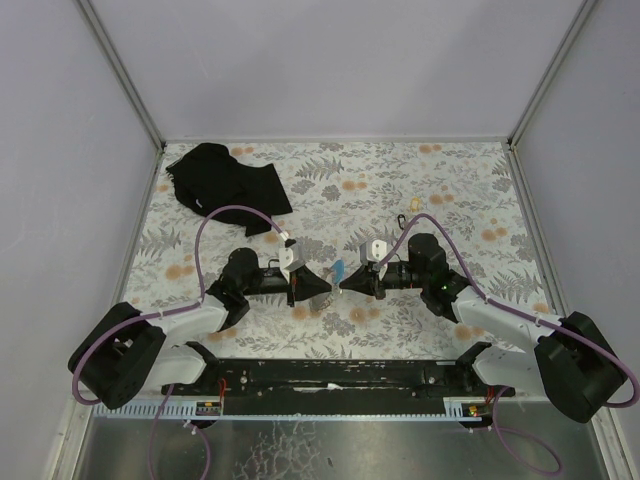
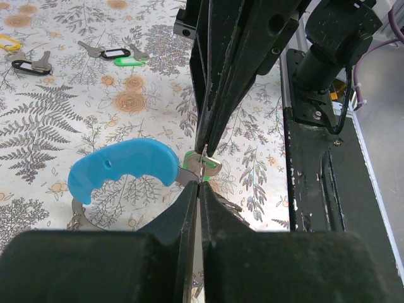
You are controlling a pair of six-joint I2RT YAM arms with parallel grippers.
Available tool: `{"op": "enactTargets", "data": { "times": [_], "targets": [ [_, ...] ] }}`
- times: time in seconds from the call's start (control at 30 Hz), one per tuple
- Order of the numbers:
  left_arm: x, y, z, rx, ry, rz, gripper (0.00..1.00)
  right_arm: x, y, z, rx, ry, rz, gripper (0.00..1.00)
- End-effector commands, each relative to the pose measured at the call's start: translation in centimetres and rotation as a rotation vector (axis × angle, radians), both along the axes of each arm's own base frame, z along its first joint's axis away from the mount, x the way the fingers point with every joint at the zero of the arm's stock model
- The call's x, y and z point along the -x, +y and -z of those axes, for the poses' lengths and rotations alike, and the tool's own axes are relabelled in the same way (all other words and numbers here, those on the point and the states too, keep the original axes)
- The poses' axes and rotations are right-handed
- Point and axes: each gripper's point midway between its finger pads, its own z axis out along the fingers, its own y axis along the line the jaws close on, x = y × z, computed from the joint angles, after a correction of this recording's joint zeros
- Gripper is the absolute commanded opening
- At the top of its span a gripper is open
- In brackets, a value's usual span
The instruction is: Put the keys on the keyring
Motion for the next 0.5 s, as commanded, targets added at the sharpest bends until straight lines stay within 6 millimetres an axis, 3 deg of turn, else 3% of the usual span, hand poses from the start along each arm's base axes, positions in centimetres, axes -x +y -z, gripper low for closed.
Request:
{"op": "enactTargets", "data": {
  "times": [0.0, 0.47],
  "targets": [
    [-0.27, -0.16, -1.36, 0.045, -0.059, 0.004, 0.00, -0.37, 0.65, -2.25, -0.054, -0.049, -0.023, 0.00],
    [-0.40, -0.10, -1.14, 0.037, -0.065, -0.006, 0.00, -0.49, 0.95, -2.46, -0.060, -0.011, -0.018, 0.00]
  ]
}}
